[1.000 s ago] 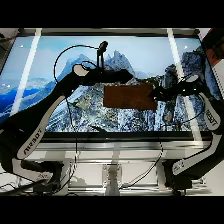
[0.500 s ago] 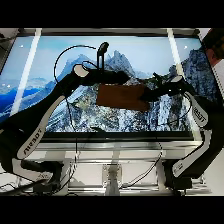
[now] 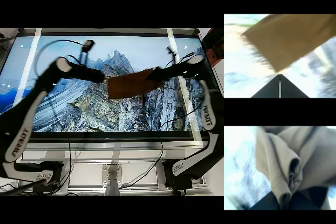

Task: Fold the clothes and pants, and hang the long-sleeved shirts on hangers.

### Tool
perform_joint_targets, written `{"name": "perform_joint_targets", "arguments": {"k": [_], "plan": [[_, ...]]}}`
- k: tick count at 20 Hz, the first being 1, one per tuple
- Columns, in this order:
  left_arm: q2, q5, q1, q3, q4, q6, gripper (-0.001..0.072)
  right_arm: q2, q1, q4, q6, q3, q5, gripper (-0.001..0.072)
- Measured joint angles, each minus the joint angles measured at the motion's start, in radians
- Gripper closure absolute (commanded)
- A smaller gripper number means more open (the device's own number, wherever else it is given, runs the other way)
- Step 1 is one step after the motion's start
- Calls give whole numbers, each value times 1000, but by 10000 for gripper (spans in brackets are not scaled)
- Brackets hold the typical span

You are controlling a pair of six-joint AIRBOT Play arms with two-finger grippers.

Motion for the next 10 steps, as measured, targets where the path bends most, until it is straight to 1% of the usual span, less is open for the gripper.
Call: {"name": "perform_joint_targets", "arguments": {"k": [2, 5, 7, 10], "plan": [[62, -73, 87, 0, 136, -47, 693, 32, -92, -48, 58, 54, 4, 698], [161, -201, 225, 0, 319, -90, 693, 78, -265, -152, 163, 102, 8, 698], [218, -279, 313, 0, 406, -100, 693, 100, -390, -219, 207, 117, 24, 699], [288, -360, 438, 0, 476, -114, 693, 114, -569, -307, 238, 126, 97, 699]]}}
